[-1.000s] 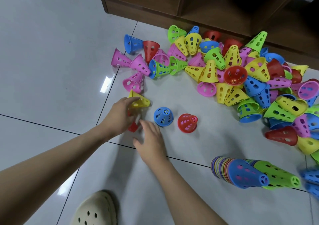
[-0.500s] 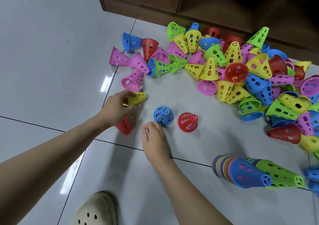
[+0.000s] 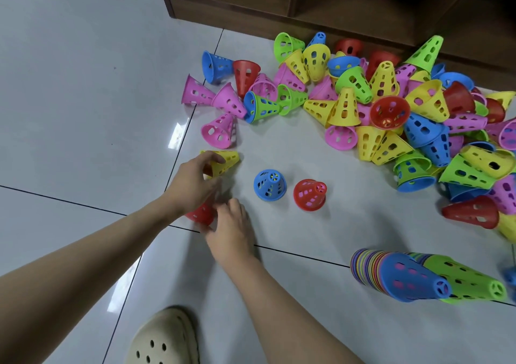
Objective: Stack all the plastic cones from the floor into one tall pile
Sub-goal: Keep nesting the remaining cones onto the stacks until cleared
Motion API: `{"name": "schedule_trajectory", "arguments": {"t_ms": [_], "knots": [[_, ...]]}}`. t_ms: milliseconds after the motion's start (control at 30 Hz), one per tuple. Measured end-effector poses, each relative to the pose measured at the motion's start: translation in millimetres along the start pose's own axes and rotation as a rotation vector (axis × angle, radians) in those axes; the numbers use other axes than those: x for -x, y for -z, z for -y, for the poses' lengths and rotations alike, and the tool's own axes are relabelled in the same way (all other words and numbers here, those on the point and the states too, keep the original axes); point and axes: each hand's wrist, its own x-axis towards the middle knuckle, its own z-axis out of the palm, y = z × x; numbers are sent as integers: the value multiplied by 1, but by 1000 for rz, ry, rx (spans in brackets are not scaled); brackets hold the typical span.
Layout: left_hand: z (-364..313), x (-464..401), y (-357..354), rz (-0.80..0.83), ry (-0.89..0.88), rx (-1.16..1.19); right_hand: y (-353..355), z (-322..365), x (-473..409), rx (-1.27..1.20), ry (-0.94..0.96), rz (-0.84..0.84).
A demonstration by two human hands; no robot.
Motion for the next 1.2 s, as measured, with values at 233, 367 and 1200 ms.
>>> {"name": "schedule_trajectory", "arguments": {"t_ms": [233,367,1200], "knots": [[1,-8,9,-60,30,47,19,-25,0,-68,53,59],[2,-12,15,-75,27,20,42,-35,8,-206,3,74],[-20,-2,8,2,-71,-97,154,-82,20,258,136,129]]}}
